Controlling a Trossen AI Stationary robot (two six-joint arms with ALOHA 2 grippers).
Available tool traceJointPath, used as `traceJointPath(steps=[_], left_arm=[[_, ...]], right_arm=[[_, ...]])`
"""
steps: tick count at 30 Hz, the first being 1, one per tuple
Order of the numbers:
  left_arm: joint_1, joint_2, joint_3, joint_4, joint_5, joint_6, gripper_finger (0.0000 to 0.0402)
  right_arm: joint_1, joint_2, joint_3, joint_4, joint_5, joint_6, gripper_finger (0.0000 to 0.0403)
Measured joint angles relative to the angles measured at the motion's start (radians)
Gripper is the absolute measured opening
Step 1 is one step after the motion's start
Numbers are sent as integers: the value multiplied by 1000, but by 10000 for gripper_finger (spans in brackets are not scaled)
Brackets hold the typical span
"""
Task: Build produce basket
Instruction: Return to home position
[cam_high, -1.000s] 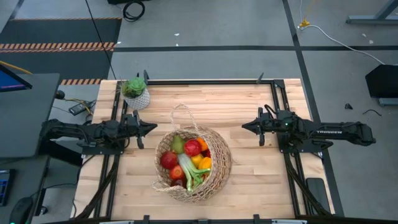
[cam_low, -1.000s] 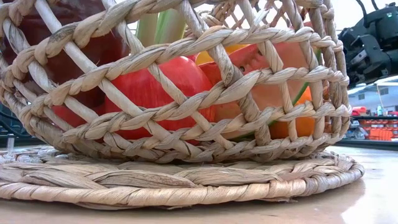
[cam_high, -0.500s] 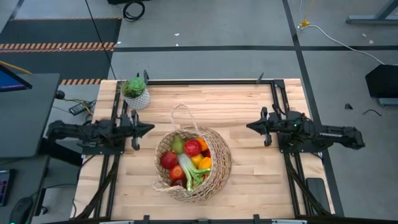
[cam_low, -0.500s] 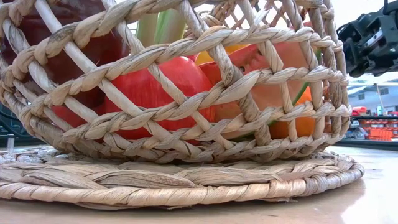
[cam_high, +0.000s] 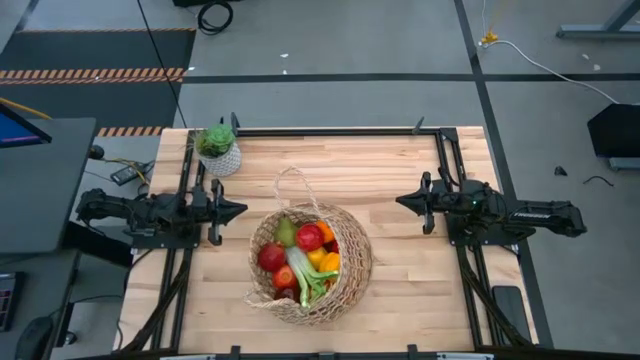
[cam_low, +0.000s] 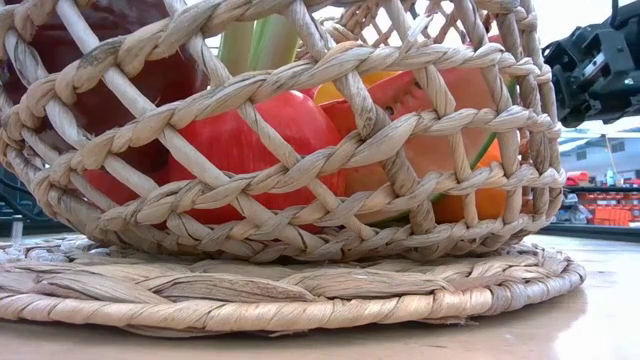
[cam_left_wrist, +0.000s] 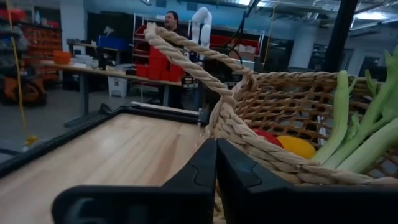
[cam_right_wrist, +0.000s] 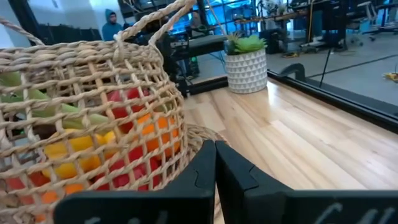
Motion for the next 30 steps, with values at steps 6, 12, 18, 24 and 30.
traceJointPath(steps=[6,12,18,24,30], left_arm=[[0,0,0,-2,0,-6,34],[0,0,0,-1,0,-10,28],[0,0,0,-1,0,-10,24],[0,0,0,0,0,-10,34],[0,0,0,0,0,-10,36]], right_arm=[[0,0,0,0,2,-5,10],[0,0,0,6,4,-7,11],[0,0,0,7,4,-7,11],[0,0,0,7,4,-7,11],[0,0,0,7,4,-7,11]])
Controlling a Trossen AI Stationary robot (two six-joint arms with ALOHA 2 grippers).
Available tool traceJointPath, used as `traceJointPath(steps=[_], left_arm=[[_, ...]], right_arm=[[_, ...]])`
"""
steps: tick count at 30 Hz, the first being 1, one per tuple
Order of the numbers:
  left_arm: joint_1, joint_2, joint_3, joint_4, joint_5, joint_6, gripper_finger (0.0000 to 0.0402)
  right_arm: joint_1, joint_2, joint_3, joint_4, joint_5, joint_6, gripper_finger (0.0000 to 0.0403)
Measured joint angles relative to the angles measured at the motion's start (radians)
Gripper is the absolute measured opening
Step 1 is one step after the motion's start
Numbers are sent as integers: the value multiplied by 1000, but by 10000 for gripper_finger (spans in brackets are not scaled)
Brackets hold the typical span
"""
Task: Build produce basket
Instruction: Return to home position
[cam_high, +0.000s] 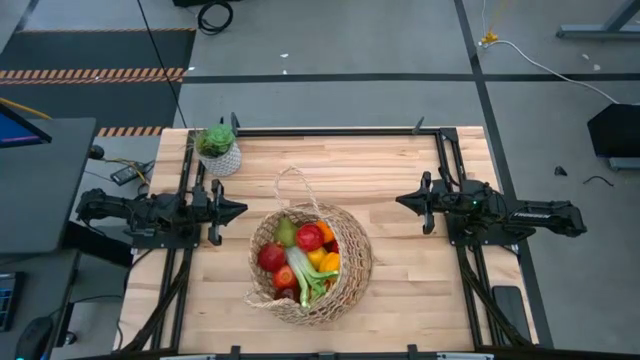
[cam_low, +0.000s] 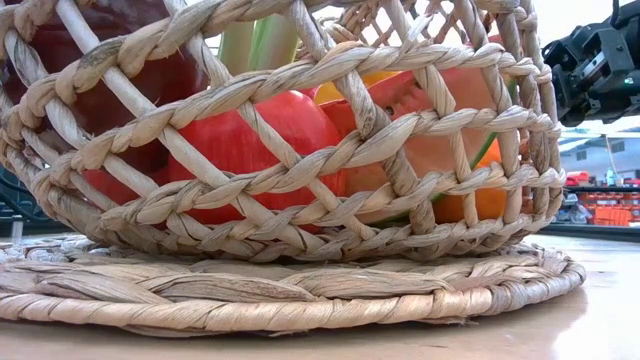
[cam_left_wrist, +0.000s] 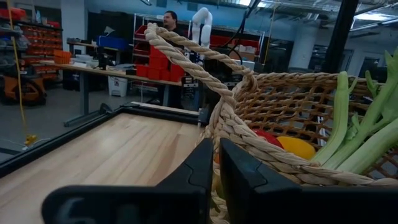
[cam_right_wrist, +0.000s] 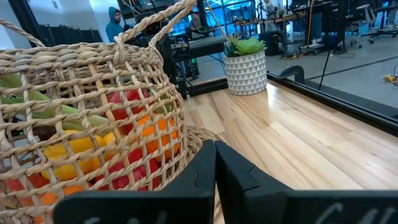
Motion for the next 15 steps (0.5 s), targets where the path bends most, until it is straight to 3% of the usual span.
traceJointPath(steps=[15], left_arm=[[0,0,0,0,0,0,36]], right_arm=[[0,0,0,0,0,0,12]])
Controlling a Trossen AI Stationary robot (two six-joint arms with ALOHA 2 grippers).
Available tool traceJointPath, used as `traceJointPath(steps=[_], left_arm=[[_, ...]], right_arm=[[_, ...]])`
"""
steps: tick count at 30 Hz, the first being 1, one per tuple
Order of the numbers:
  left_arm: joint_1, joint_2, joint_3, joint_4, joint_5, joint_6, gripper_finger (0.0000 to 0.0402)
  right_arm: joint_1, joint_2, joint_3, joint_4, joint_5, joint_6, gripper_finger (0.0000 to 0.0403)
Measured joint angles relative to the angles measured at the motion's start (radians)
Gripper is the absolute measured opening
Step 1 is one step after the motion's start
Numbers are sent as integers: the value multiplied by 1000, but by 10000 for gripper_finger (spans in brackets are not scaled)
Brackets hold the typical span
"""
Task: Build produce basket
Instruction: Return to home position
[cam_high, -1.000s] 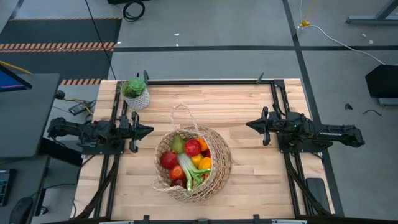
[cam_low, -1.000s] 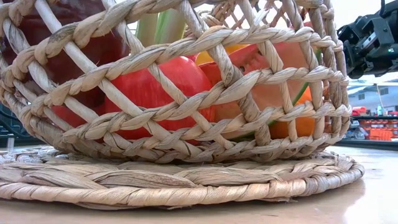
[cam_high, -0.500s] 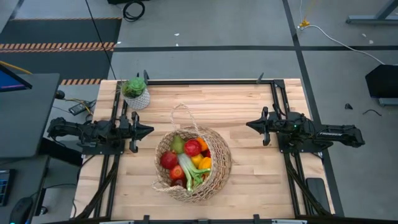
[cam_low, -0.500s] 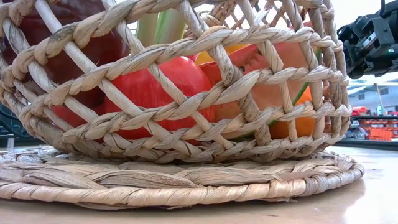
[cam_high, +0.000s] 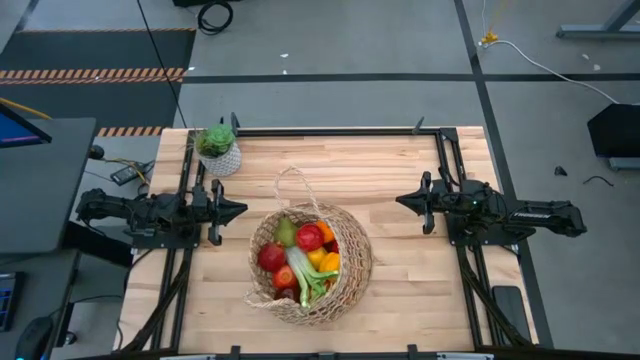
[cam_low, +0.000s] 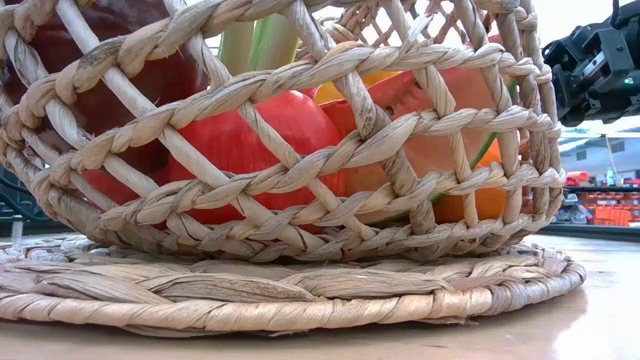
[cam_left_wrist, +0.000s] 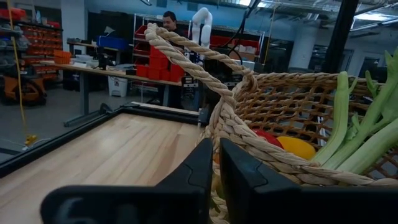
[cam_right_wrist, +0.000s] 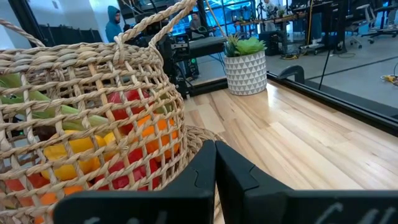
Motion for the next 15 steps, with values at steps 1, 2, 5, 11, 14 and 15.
traceJointPath(steps=[1,2,5,11,14,15], left_arm=[[0,0,0,0,0,0,36],[0,0,0,0,0,0,36],[0,0,0,0,0,0,31],[0,0,0,0,0,0,23],[0,0,0,0,0,0,24],[0,0,0,0,0,0,26]], right_arm=[[0,0,0,0,0,0,12],[0,0,0,0,0,0,12],[0,0,0,0,0,0,12],[0,0,0,0,0,0,12],[0,0,0,0,0,0,12],[0,0,0,0,0,0,12]])
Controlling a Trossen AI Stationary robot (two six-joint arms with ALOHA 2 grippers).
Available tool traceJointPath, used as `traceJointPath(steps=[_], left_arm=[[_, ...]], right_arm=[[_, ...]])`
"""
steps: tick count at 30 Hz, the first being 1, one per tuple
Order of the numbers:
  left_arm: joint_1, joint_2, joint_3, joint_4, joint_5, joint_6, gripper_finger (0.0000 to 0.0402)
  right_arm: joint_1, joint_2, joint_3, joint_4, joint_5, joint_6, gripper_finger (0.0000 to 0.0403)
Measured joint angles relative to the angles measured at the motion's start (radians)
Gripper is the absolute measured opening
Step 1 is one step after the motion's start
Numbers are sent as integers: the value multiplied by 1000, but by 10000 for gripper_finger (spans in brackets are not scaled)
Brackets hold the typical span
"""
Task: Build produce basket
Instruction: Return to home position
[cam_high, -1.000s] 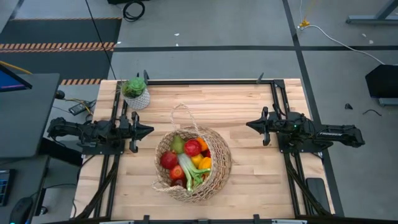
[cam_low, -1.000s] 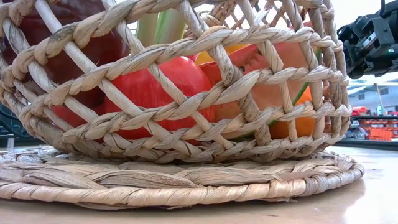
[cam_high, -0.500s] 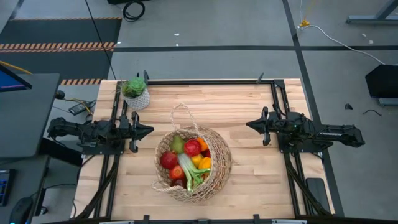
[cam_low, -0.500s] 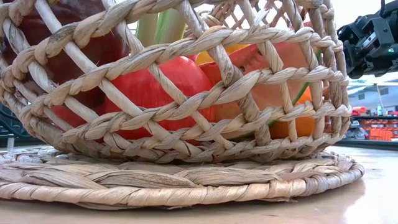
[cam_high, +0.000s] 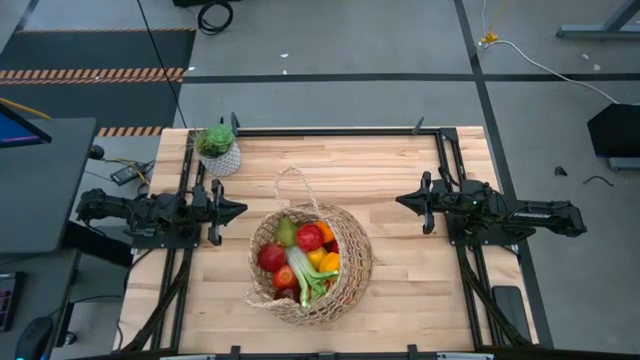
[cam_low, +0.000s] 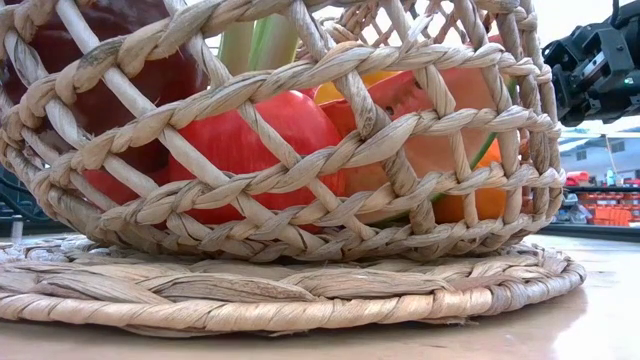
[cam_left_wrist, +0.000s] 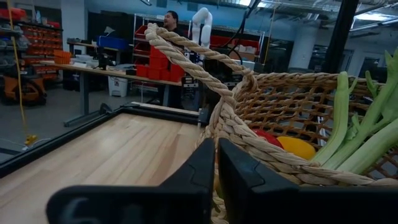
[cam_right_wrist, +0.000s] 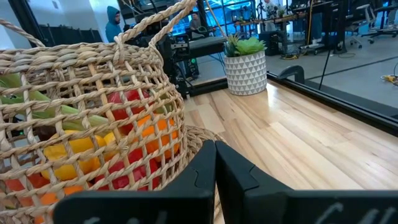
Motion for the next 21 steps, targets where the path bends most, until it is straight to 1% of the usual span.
traceJointPath(steps=[7,16,21], left_arm=[[0,0,0,0,0,-1,34],[0,0,0,0,0,-1,24],[0,0,0,0,0,0,27]], right_arm=[[0,0,0,0,0,0,12],[0,0,0,0,0,0,12],[0,0,0,0,0,0,12]])
